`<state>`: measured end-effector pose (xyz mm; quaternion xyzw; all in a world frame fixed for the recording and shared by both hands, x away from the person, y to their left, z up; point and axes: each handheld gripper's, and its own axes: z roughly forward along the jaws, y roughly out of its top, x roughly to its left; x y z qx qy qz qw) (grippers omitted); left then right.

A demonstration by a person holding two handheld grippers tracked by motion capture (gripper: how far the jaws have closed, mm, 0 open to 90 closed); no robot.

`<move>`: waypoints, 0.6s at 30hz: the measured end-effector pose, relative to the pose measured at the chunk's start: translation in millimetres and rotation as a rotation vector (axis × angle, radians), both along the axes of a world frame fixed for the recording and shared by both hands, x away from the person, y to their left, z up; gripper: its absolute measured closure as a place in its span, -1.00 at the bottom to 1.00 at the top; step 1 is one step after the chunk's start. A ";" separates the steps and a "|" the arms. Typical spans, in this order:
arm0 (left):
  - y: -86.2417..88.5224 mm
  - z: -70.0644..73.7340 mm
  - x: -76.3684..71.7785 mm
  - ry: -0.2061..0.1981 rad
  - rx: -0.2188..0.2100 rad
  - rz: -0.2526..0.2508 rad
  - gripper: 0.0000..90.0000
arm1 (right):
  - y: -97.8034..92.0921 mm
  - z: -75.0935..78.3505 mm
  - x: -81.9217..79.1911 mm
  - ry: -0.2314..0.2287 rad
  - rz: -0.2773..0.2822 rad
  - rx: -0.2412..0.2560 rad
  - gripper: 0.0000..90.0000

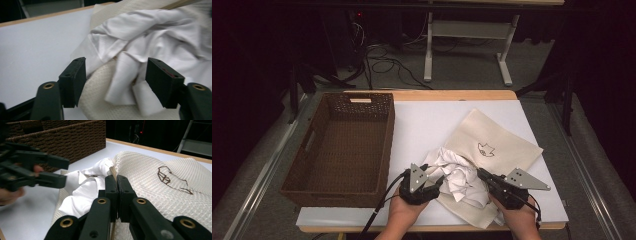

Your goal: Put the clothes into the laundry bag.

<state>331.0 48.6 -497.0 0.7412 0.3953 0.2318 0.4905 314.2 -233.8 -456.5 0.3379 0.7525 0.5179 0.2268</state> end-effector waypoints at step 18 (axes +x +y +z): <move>-15.5 8.7 16.1 -0.028 0.082 0.013 0.68 | -2.8 -2.2 1.3 0.013 0.009 0.011 1.00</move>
